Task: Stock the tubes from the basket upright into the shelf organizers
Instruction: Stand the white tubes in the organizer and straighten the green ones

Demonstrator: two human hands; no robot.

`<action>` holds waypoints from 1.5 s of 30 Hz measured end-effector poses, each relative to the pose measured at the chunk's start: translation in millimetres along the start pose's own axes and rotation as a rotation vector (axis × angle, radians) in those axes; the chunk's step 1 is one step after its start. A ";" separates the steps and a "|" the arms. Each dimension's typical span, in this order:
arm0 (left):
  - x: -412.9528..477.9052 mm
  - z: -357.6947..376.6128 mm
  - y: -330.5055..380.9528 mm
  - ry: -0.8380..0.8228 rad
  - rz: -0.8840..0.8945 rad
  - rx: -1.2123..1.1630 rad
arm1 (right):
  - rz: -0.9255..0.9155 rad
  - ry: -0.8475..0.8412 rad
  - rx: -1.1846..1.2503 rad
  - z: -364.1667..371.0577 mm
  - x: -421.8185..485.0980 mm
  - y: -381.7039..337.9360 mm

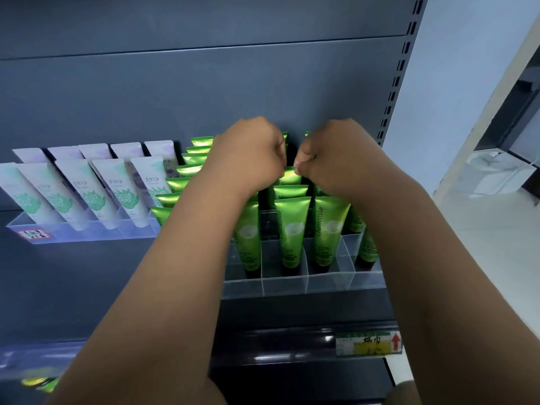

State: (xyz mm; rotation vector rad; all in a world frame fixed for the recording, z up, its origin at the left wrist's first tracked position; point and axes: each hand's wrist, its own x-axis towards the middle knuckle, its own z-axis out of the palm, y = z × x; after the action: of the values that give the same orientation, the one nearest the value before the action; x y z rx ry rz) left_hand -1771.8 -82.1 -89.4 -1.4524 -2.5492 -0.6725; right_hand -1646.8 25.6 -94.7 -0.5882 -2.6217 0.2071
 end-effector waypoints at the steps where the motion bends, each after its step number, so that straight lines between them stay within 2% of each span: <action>1: -0.1 1.0 0.5 0.005 0.001 -0.011 | 0.001 0.000 0.000 -0.7 -0.2 1.5; 21: -15.0 -5.1 5.6 0.009 -0.074 -0.110 | 0.026 -0.010 0.104 -2.1 -4.8 6.0; 26: -14.7 -8.8 0.6 0.027 -0.058 -0.266 | 0.042 0.002 0.087 -1.0 -4.3 2.9; 30: -13.8 -8.5 -8.7 0.129 -0.059 -0.354 | 0.058 -0.011 0.097 -0.8 -4.8 0.1; 35: -11.6 -9.7 -14.5 0.191 -0.070 -0.280 | 0.109 0.001 0.185 -8.1 -5.2 -5.0; 45: -3.2 -7.1 -17.9 0.093 -0.047 -0.117 | 0.121 0.090 0.155 1.7 14.0 -10.3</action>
State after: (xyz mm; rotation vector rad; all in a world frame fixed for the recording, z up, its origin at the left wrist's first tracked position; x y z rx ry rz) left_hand -1786.0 -95.6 -89.7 -1.3631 -2.5184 -0.8885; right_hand -1662.8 22.4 -88.4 -0.6864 -2.4585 0.4078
